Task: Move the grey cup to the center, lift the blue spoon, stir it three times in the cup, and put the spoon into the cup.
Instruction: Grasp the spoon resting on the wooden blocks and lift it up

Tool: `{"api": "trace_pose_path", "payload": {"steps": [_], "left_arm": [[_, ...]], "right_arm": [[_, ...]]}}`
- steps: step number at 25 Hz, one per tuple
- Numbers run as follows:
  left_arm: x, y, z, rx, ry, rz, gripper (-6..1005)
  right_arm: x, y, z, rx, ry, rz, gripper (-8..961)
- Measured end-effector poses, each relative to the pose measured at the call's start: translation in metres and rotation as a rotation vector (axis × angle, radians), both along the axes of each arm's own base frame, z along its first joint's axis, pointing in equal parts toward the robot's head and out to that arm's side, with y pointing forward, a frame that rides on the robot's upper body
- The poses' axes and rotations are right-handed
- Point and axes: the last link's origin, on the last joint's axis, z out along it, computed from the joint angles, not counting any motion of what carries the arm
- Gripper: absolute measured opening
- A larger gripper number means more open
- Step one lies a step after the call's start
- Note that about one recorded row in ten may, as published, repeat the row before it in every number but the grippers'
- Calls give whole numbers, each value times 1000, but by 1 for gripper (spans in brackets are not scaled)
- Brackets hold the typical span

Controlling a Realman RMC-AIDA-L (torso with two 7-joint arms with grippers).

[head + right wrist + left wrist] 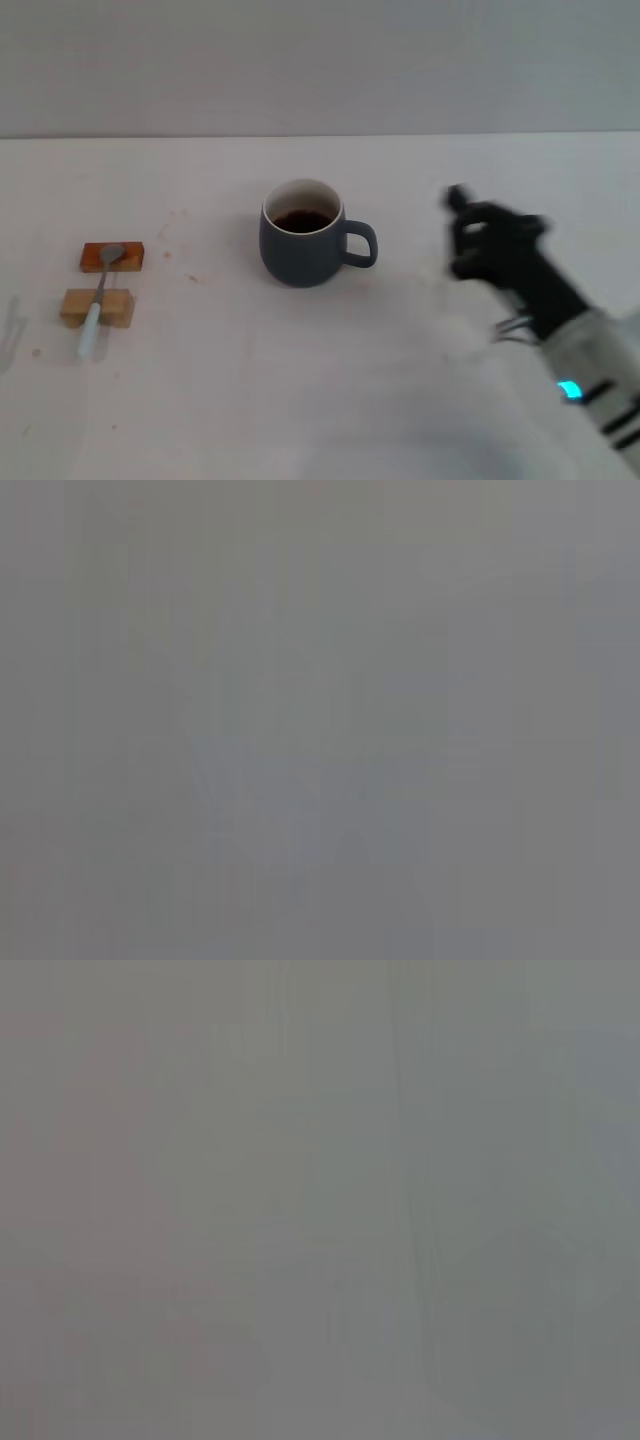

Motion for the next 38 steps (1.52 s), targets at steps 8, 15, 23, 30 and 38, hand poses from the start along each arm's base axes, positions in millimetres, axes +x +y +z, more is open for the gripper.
{"api": "trace_pose_path", "payload": {"steps": [8,15,23,30,38], "left_arm": [[3,3,-6,-26,-7,-7,732],[20,4,-31,-154,-32,-97,729],[29,-8,-52,-262,-64,-128,726],[22,-18,-66,-337,-108,-73,723],[20,-15,-71,-373,-107,-53,719]], "right_arm": [[78,-12,73,365,42,-271,-1],[96,-33,91,470,42,-314,-2],[106,-34,98,495,16,-350,-2],[115,-29,108,525,-10,-380,-2],[113,-25,109,532,-5,-376,-2]]}}
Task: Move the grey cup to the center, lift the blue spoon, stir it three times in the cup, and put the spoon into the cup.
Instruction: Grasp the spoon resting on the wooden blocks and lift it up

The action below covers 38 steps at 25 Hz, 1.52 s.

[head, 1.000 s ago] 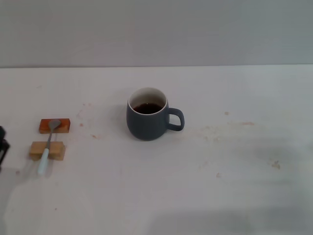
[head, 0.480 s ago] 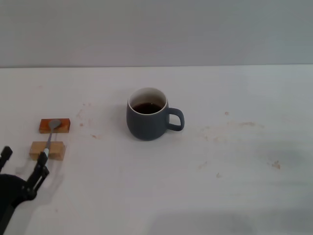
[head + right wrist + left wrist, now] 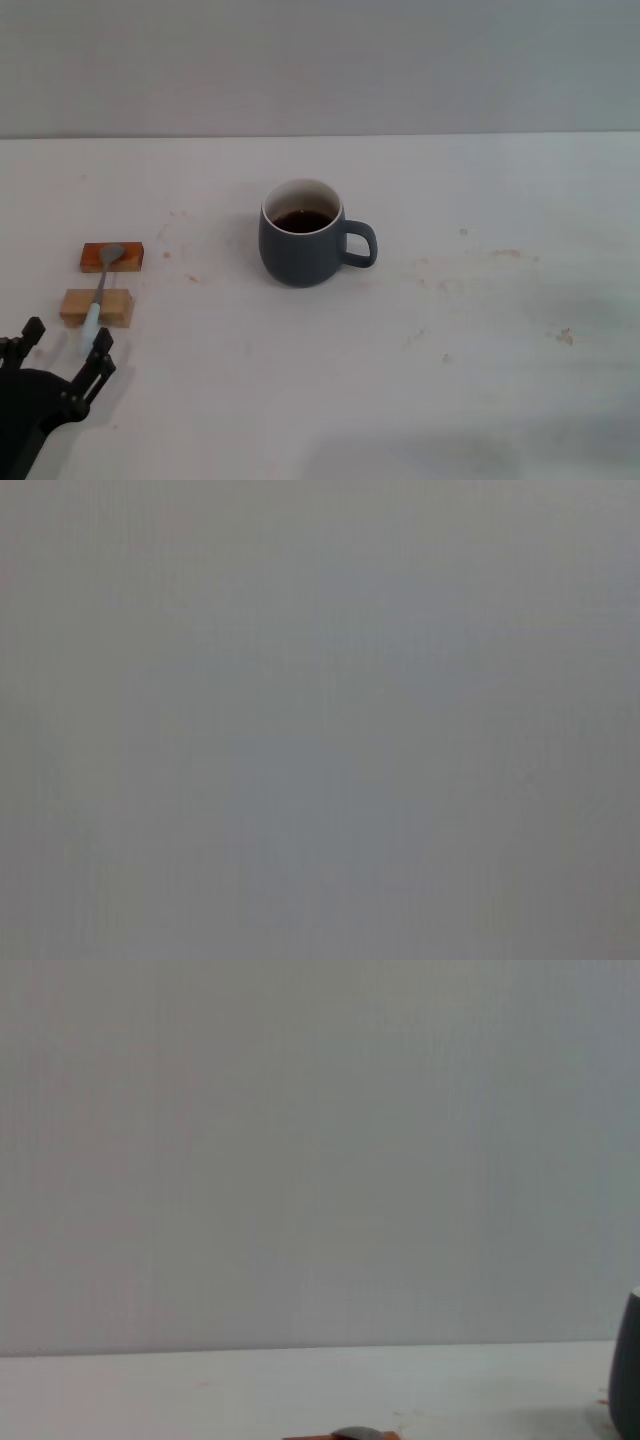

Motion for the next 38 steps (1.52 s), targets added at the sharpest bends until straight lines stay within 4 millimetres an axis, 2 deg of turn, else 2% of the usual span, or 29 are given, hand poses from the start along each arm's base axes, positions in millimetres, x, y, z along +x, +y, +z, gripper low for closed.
{"api": "trace_pose_path", "payload": {"steps": [16,21,37,38], "left_arm": [[6,13,-10,-36,71,-14,712],[1,17,-11,-54,82,17,710],[-1,19,-10,-50,69,42,703],[-1,19,-10,-50,69,42,677]], "right_arm": [[-4,1,-1,-2,1,18,-1],[-5,1,-1,-2,1,23,-1],[-8,3,-3,-4,9,37,-1],[-9,3,-3,-4,9,37,-1]]}}
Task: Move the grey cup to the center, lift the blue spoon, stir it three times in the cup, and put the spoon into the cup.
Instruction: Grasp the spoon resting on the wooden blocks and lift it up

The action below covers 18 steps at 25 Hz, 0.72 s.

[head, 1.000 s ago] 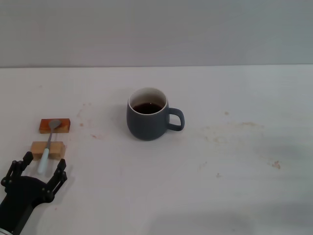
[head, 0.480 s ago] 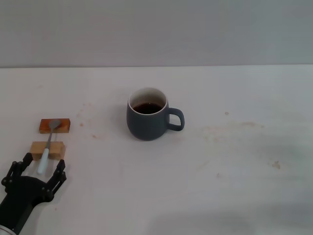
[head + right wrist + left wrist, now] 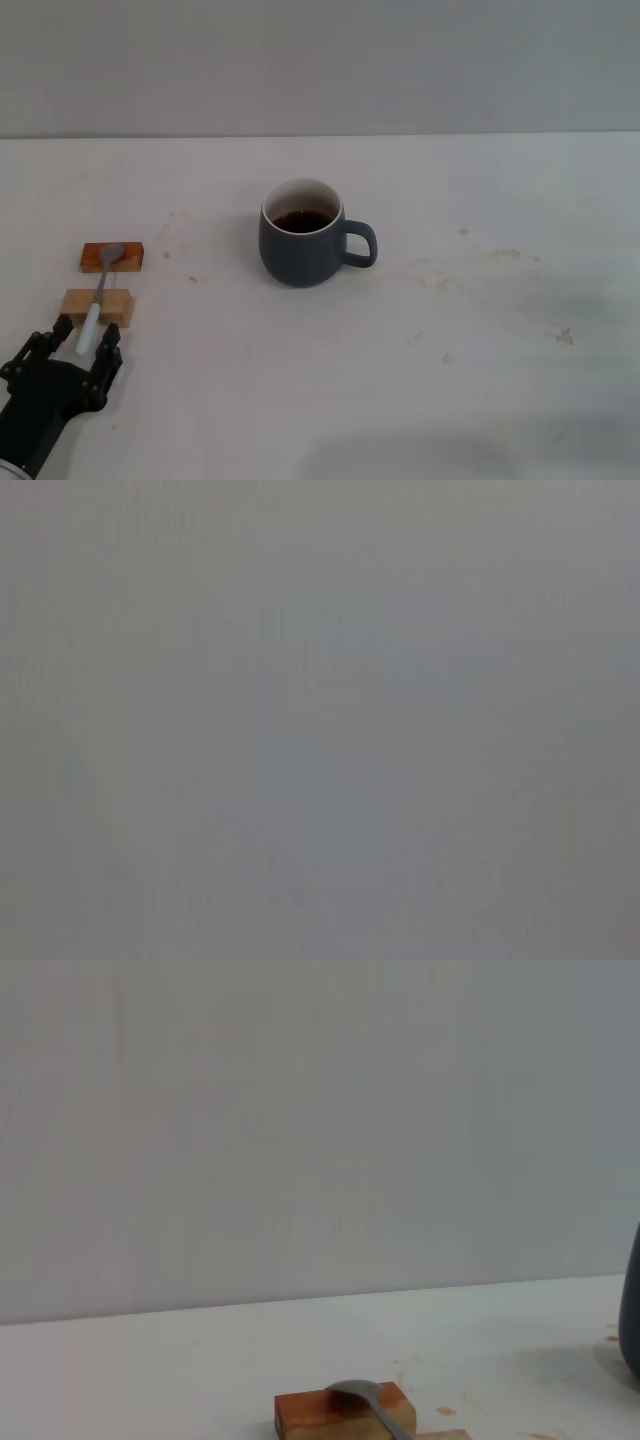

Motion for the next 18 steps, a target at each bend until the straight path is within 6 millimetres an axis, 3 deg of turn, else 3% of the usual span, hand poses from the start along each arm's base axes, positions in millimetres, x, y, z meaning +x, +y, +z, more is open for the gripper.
{"api": "trace_pose_path", "payload": {"steps": [5,15,18], "left_arm": [[-1,3,0,-9,7,5,550],[-1,5,0,-9,10,6,541],[-1,6,0,-9,16,3,443]], "right_arm": [[-1,1,0,1,2,3,-1],[-2,2,0,0,3,9,-2],[-3,3,-1,0,6,11,-2]]}}
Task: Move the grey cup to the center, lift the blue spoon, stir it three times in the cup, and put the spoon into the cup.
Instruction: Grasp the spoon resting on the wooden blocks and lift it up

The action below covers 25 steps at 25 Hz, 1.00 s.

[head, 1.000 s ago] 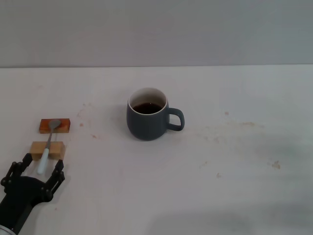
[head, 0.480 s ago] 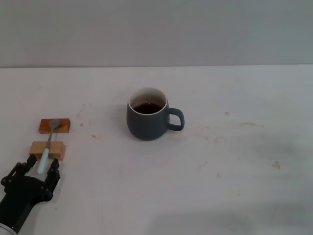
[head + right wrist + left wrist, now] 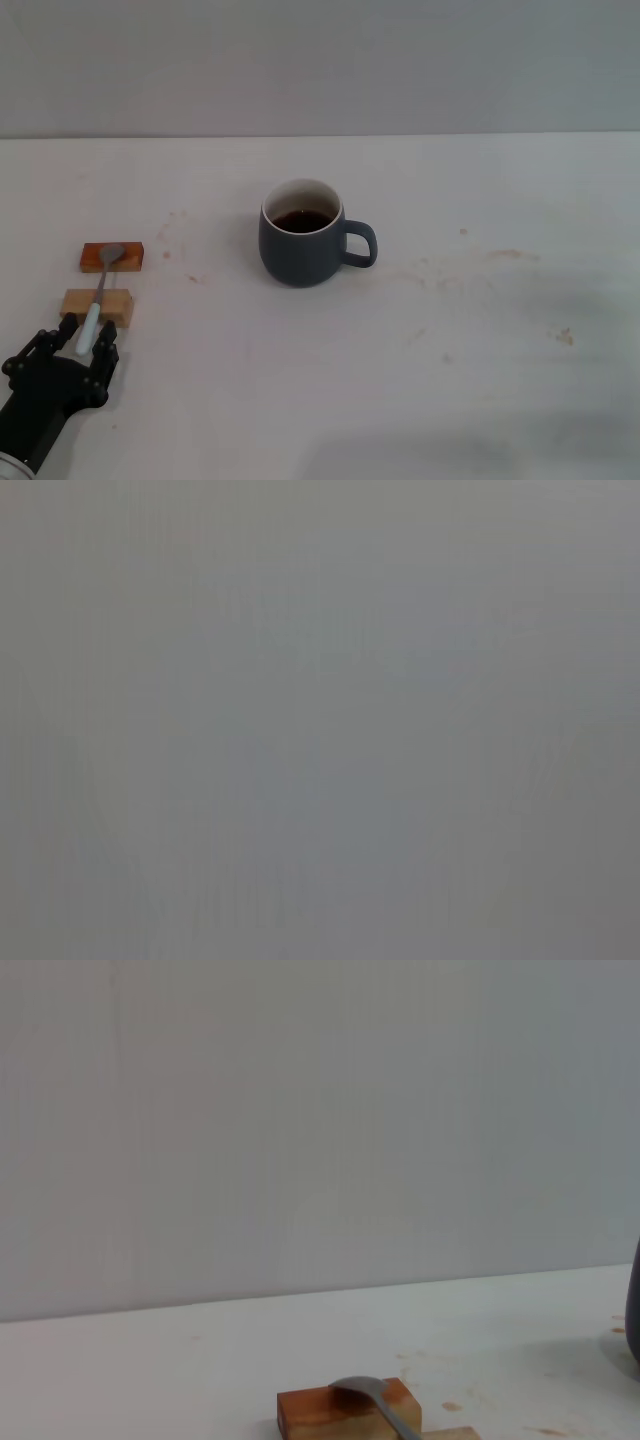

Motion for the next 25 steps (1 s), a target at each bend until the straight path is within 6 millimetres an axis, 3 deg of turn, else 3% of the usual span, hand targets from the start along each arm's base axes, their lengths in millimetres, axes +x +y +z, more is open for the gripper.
{"api": "trace_pose_path", "payload": {"steps": [25], "left_arm": [[-5,-5,3,3,11,11,387]], "right_arm": [[-4,-9,-4,4,17,23,-1]]}}
